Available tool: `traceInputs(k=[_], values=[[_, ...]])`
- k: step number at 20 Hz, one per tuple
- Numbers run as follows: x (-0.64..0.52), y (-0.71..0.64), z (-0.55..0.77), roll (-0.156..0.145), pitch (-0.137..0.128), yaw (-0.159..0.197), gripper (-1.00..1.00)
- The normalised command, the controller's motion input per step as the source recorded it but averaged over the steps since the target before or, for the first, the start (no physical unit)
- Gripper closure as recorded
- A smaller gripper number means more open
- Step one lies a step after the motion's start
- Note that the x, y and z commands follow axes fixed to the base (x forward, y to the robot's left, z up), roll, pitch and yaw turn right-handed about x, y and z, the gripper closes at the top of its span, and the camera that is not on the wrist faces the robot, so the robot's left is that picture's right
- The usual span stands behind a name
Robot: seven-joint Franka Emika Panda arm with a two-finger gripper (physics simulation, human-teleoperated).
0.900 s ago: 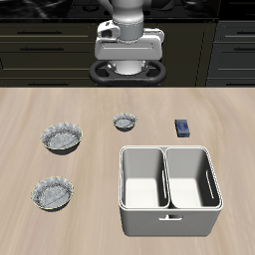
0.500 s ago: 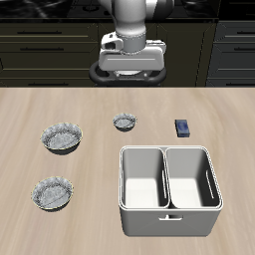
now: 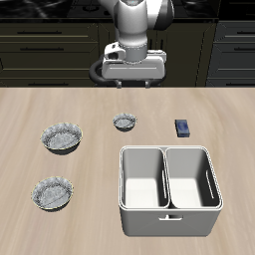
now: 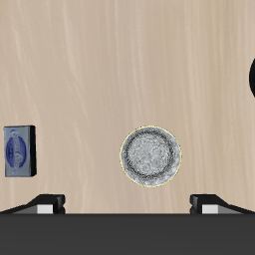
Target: Stack the smallest bowl on the middle-sized bowl
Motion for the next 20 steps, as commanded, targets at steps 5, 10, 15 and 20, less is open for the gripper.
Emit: traceInputs(k=[5, 10, 15, 20], values=[[-0.02, -0.02, -0.19, 0.004, 0.028, -0.008, -1.0], [0.04, 0.0, -0.24, -0.008, 0.015, 0.014, -1.0], [0.09, 0.0, -0.34, -0.014, 0.036, 0.021, -1.0], [0.06, 0.02, -0.28, -0.006, 0.031, 0.012, -1.0]])
